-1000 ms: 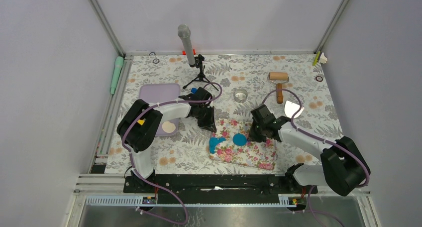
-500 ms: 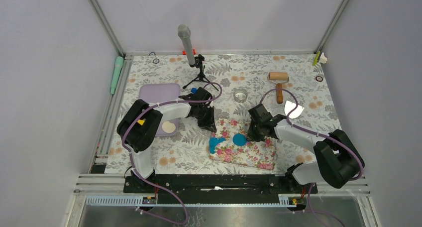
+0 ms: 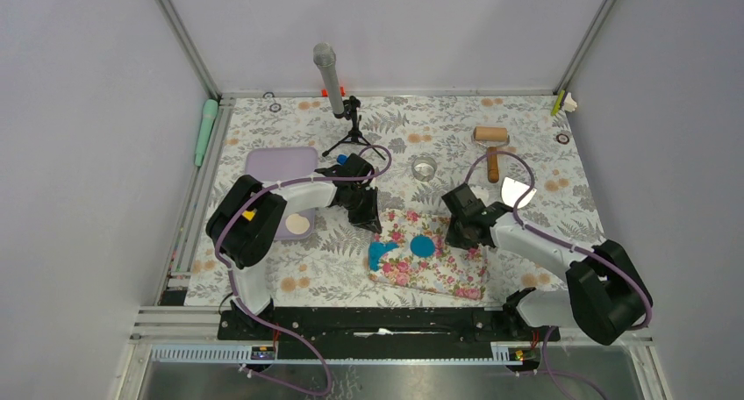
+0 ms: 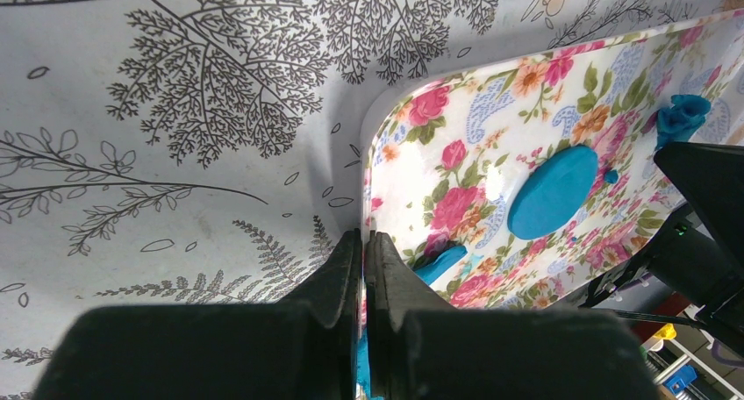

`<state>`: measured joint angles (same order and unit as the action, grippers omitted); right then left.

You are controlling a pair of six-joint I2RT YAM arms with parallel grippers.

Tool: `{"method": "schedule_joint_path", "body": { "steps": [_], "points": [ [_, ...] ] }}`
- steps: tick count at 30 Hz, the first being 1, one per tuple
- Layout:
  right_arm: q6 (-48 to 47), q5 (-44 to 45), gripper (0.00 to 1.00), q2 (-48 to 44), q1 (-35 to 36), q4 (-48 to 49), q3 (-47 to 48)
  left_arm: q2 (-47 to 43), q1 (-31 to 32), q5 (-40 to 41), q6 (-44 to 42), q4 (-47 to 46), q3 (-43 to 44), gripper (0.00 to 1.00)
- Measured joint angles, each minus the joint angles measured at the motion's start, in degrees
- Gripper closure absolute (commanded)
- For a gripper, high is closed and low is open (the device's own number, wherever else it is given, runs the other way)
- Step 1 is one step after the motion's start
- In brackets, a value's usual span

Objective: Roll out the dumpling wrappers from the dough
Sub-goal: Remove the dumpling mold from the work surface.

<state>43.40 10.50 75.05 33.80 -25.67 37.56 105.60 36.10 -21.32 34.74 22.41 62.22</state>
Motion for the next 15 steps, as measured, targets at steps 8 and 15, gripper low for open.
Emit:
{"method": "schedule_joint_path", "body": {
  "steps": [8,15],
  "points": [
    [0.92,-2.6,0.91,-5.62,0.26,1.31,0.0,0.02,0.0,-0.04,-0.02,0.0,0.0,1.0],
    [1.7,-7.19,0.91,-4.24,0.61,4.72,-0.42,0.07,0.0,-0.09,-0.02,0.0,0.0,1.0]
  ]
}}
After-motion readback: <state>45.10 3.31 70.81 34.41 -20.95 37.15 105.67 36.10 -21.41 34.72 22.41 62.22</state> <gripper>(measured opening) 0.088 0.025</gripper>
